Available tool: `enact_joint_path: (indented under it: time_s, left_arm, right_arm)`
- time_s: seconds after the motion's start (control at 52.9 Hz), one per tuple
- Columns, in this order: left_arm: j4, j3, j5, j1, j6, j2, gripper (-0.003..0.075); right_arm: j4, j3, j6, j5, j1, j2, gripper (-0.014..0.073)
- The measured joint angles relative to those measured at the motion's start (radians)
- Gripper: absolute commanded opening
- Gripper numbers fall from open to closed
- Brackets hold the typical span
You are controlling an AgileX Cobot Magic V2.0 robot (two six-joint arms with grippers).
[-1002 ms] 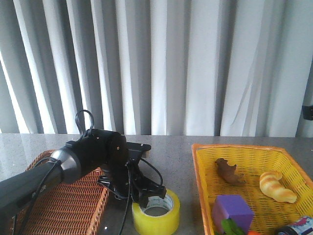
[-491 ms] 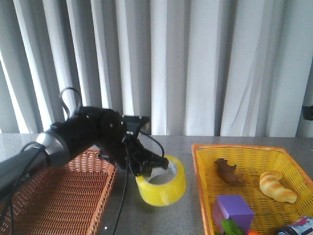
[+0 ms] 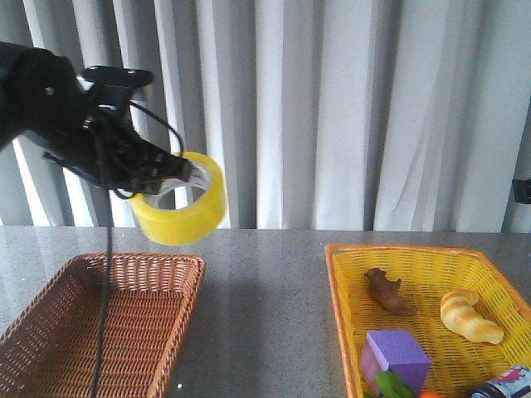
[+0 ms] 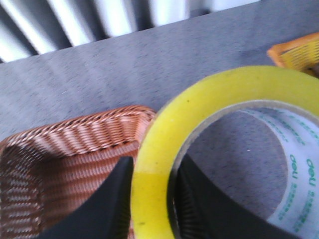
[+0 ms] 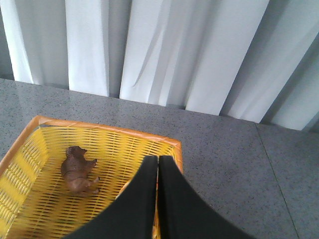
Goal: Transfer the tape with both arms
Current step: 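Lower the tape into the brown basket and open the left gripper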
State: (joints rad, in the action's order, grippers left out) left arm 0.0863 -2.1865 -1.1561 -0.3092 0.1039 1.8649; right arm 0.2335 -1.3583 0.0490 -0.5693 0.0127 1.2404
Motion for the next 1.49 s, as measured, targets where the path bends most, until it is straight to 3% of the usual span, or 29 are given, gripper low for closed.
enact_joint_path:
  time_s: [0.321,0.548,0.888,1.078,1.342,1.493]
  left_arm:
    - [0.005,0.310,0.132,0.222,0.047,-0.138,-0.0006]
    - [-0.037,0.485,0.208,0.230,0.006,-0.065,-0.0006]
    - [-0.037,0.515,0.179,0.230,0.004,0.101,0.0015]
    - [-0.036,0.515,0.186,0.230,0.001,0.113,0.0156]
    - [-0.039,0.515,0.188,0.230,-0.011,0.110,0.0566]
    - [-0.040,0.513,0.166,0.230,-0.011,0.110,0.0632]
  right_arm:
    - [0.001,0.000,0.000,0.000,0.000,0.000,-0.0005]
    - [0.001,0.000,0.000,0.000,0.000,0.000,-0.0005]
    - [0.002,0.000,0.000,0.000,0.000,0.000,-0.0005]
    - [0.002,0.000,0.000,0.000,0.000,0.000,-0.0005]
    - [0.002,0.000,0.000,0.000,0.000,0.000,-0.0005]
    - [0.002,0.000,0.000,0.000,0.000,0.000,-0.0005]
